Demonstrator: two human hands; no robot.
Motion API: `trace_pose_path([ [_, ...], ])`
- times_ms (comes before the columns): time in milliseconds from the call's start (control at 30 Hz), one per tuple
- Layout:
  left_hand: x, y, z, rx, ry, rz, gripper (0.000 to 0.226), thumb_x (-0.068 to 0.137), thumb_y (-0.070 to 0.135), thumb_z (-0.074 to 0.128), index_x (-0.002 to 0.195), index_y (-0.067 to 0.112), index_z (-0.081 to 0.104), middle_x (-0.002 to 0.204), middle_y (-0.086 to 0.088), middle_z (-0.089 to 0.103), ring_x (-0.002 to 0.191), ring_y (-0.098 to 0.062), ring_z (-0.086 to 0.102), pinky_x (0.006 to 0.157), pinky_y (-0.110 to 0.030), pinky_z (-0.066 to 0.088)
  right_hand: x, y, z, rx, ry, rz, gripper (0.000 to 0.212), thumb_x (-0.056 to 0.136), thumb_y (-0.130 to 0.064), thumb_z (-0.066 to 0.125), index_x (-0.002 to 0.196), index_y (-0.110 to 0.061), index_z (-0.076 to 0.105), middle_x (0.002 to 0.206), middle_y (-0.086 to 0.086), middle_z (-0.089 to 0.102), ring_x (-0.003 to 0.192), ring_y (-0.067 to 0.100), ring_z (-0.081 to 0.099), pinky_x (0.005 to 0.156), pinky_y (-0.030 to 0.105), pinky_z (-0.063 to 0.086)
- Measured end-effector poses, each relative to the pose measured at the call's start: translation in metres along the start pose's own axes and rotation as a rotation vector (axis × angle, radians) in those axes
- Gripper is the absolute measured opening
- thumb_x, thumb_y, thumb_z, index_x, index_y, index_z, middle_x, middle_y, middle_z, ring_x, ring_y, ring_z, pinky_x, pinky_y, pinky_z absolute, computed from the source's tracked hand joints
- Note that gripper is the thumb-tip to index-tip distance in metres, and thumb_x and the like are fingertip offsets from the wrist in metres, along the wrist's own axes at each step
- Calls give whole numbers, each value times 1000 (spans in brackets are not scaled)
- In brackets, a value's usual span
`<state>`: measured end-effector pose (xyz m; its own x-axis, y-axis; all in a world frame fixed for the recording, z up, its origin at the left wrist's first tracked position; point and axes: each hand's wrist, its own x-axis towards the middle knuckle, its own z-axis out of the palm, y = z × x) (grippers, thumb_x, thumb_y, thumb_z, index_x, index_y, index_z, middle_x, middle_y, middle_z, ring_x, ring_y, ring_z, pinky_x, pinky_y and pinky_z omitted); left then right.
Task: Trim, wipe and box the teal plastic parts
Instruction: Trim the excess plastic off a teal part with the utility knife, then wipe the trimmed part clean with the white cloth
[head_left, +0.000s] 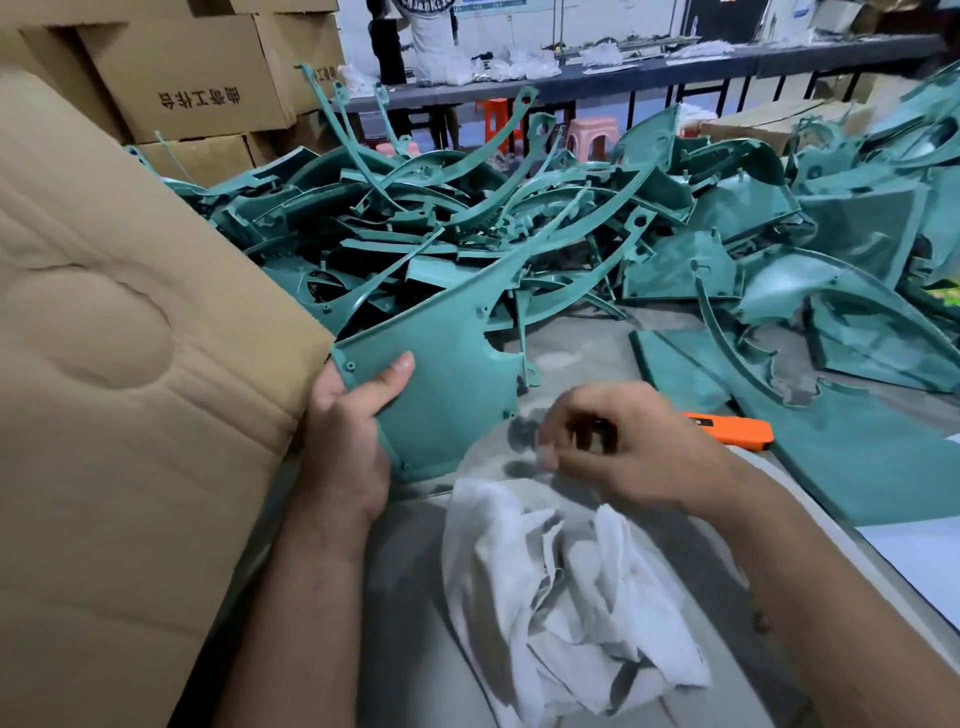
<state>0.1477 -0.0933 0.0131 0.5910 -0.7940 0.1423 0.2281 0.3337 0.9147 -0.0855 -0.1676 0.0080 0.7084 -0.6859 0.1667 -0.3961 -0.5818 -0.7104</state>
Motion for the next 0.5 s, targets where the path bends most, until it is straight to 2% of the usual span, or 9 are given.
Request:
trace_pose_path([
  [33, 1, 0, 0, 14, 44, -10, 21, 90, 3, 67, 109, 11, 73, 100, -3, 80, 87, -16, 77, 65, -25, 60, -2, -7, 2, 130, -164, 14, 19, 86, -39, 84, 99, -29, 75, 90, -18, 71, 82, 0, 66, 72, 19, 51],
  [100, 2, -1, 0, -14, 78, -52, 25, 92, 4, 65, 116, 10, 70, 106, -7, 78, 92, -21, 77, 70, -30, 62, -5, -17, 8, 199, -425, 28, 40, 75, -43, 91, 110, -38, 74, 103, -14, 71, 94, 8, 67, 84, 30, 55],
  [167, 3, -3, 1, -55, 71, -89, 23, 93, 4, 63, 113, 13, 71, 109, -8, 78, 94, -24, 76, 73, -34, 63, -7, -25, 16, 191, -525, 7, 65, 61, -46, 96, 119, -50, 67, 118, -13, 67, 110, 19, 66, 98, 44, 55],
  [233, 5, -4, 2, -76, 69, -95, 20, 96, 4, 61, 109, 15, 71, 106, -5, 78, 93, -23, 76, 72, -34, 62, -9, -34, 20, 174, -583, -12, 82, 60, -40, 100, 131, -54, 61, 132, -5, 61, 122, 28, 62, 105, 51, 51],
  [300, 8, -8, 2, -83, 76, -111, 17, 99, 8, 59, 109, 15, 70, 104, -4, 79, 93, -22, 76, 73, -35, 62, -11, -40, 23, 123, -623, -162, 81, 66, -23, 100, 137, -38, 65, 134, -3, 59, 127, 22, 58, 110, 40, 48],
  [367, 10, -12, 1, -63, 96, -131, 15, 104, 15, 56, 109, 13, 70, 99, -4, 79, 90, -21, 77, 69, -34, 62, -9, -42, 28, 68, -627, -294, 62, 67, 1, 93, 124, -17, 75, 124, -3, 61, 122, 13, 57, 105, 30, 47],
  [433, 12, -15, 1, -39, 127, -146, 18, 106, 21, 53, 107, 12, 69, 93, -3, 80, 83, -20, 77, 62, -32, 60, -8, -44, 31, 80, -633, -291, 58, 59, 26, 65, 105, -6, 79, 113, 2, 65, 111, 17, 62, 95, 37, 51],
  [500, 13, -17, 1, -10, 136, -134, 20, 107, 23, 53, 106, 12, 69, 91, -2, 80, 82, -19, 77, 62, -32, 60, -8, -41, 35, 111, -602, -250, 60, 58, 29, 48, 100, -3, 78, 107, 5, 71, 104, 23, 68, 87, 47, 54],
])
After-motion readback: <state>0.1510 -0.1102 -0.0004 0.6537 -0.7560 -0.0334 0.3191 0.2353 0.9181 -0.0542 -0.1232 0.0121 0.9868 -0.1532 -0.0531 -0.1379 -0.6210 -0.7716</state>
